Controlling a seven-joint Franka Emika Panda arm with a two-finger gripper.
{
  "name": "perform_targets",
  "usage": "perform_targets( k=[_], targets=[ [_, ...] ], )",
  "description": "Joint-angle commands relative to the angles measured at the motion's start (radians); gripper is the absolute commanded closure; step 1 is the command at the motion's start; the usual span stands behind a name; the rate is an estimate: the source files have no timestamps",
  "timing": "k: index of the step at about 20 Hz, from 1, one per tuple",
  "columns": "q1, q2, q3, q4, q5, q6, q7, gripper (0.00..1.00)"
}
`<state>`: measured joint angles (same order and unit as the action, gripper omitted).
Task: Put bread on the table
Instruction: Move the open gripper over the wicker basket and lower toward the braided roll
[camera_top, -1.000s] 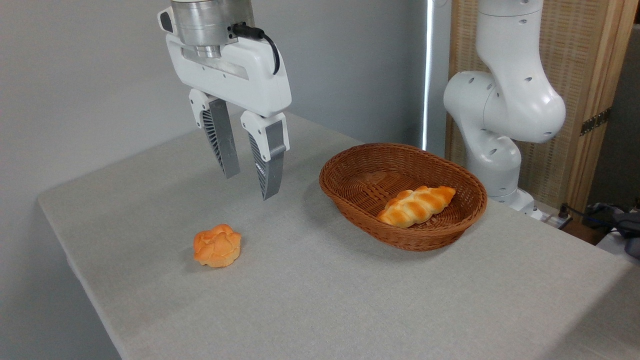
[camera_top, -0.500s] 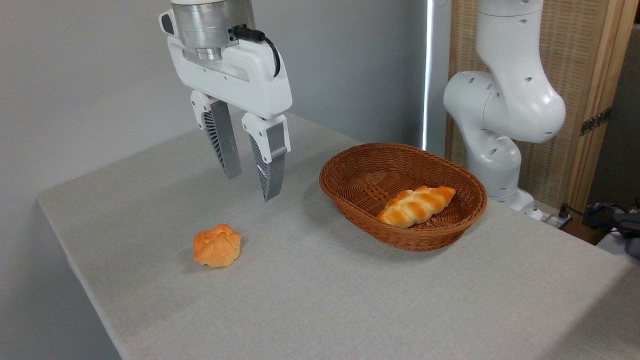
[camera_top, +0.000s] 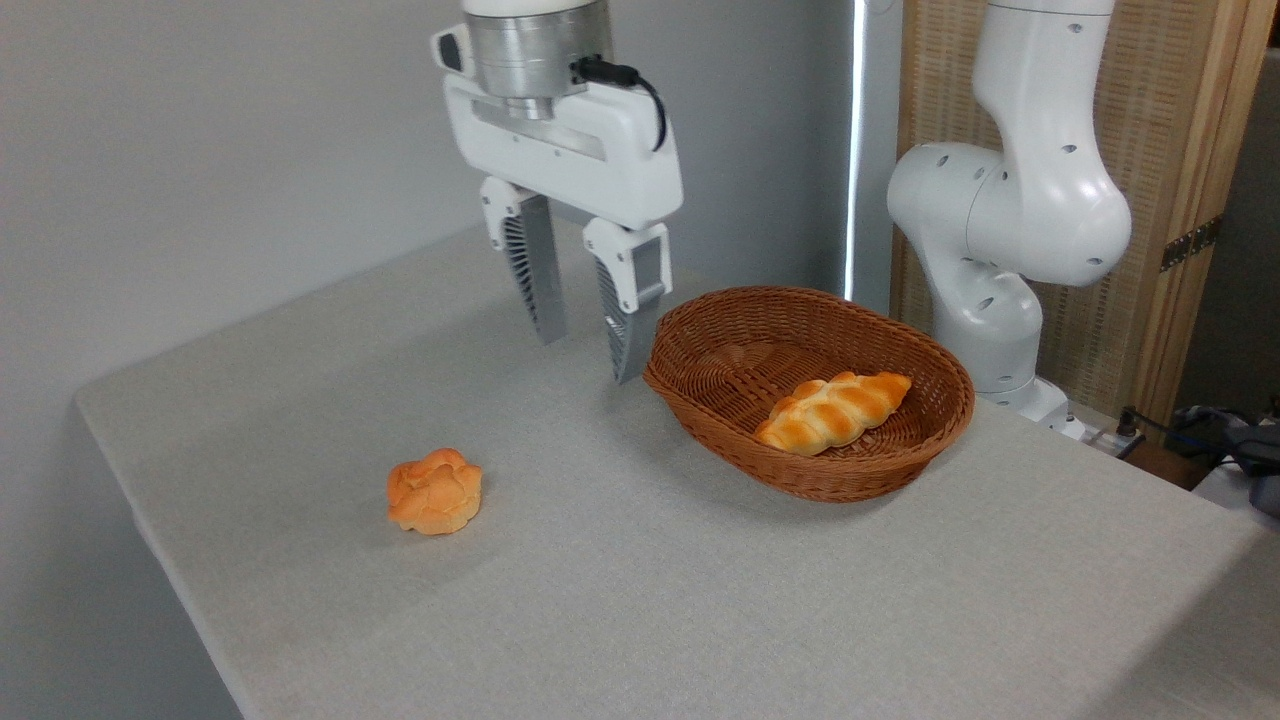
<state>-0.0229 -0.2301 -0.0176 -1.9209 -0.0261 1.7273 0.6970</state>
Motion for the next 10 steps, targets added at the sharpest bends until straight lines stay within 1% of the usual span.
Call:
perform_targets(
  k=[1,3,6,8,10],
  targets=[
    [-0.005,-0.182,0.011,-0.223,-0.015,0.092,0.107,0.00],
    [-0.006,-0.239,0.011,-0.291,-0.014,0.091,0.151,0.00],
    [-0.006,-0.316,0.011,-0.384,-0.008,0.092,0.177,0.00],
    [-0.011,-0.350,0.011,-0.426,-0.003,0.089,0.231,0.00],
    [-0.029,-0.383,0.011,-0.473,0.000,0.078,0.295,0.00]
  ],
)
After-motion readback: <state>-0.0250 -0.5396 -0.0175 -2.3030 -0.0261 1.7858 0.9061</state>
